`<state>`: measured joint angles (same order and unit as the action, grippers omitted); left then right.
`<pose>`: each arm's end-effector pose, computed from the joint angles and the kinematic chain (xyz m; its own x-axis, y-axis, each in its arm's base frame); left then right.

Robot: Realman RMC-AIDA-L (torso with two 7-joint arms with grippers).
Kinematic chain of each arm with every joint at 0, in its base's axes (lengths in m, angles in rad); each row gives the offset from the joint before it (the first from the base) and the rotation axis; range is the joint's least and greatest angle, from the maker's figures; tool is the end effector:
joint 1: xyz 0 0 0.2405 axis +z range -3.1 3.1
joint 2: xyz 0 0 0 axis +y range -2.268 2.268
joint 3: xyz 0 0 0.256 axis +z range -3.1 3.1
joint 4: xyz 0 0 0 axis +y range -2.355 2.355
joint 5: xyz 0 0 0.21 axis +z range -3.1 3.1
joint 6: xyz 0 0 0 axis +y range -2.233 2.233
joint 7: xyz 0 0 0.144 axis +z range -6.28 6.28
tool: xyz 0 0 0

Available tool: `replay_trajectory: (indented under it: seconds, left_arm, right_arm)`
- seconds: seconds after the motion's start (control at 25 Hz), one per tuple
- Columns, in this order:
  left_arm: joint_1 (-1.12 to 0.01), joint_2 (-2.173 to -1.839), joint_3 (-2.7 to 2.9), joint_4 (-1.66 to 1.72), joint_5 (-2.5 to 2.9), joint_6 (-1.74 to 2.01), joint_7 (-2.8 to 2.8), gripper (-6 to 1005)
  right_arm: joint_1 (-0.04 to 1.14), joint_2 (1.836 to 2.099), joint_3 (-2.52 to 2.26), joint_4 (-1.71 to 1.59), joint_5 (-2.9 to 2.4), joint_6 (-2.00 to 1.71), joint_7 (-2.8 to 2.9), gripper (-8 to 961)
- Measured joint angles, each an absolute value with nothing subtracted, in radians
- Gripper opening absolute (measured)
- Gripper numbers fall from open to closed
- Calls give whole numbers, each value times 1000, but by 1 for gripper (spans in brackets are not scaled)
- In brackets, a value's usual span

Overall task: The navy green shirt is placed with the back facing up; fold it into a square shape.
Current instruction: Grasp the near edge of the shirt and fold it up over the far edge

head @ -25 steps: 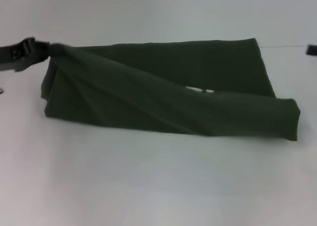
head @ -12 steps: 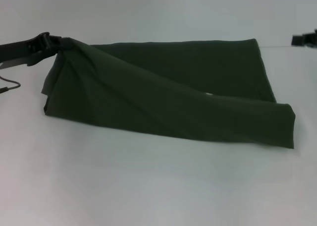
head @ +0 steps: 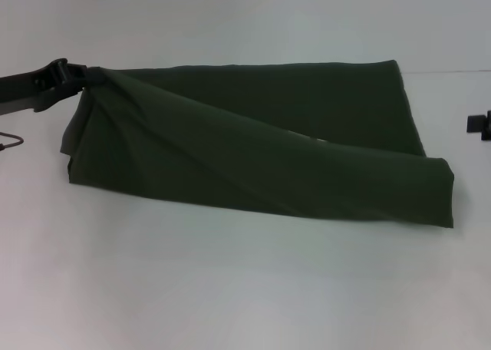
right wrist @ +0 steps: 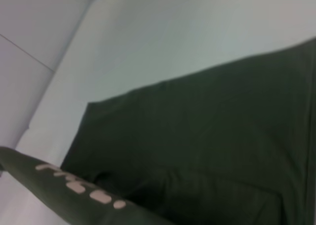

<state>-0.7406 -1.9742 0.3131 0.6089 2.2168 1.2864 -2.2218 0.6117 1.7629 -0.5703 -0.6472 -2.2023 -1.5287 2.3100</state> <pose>-0.2699 0.4203 0.0750 0.1498 0.6967 0.7016 0.9681 -0.2476 0.0392 0.3083 0.3769 0.1390 0.2601 -0.8329 -0.4885 -0.9634 -0.2582 -0.0726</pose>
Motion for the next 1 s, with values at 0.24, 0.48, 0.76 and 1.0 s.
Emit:
replay_trajectory:
  seconds: [0.24,0.48,0.76,1.0]
  left_arm:
    - [-739,-1973,314,610,2217,1286,-2222,50]
    - [-739,-1973,315,612,2217,1294,-2223,50]
    - [-739,-1973,316,611,2217,1294,-2221,49]
    - [-738,-1974,316,611,2216,1296,-2222,50]
  right_arm:
    - [648,1765,-584,-607,-2283,-1551,2335,577]
    - [668,1773,-601,-592,-2299,-1577,2351,715]
    - [673,1790,-650,-582,-2299,-1524,2360,709]
    - [685,1813,-676,-580,-2300,-1485,2357,706]
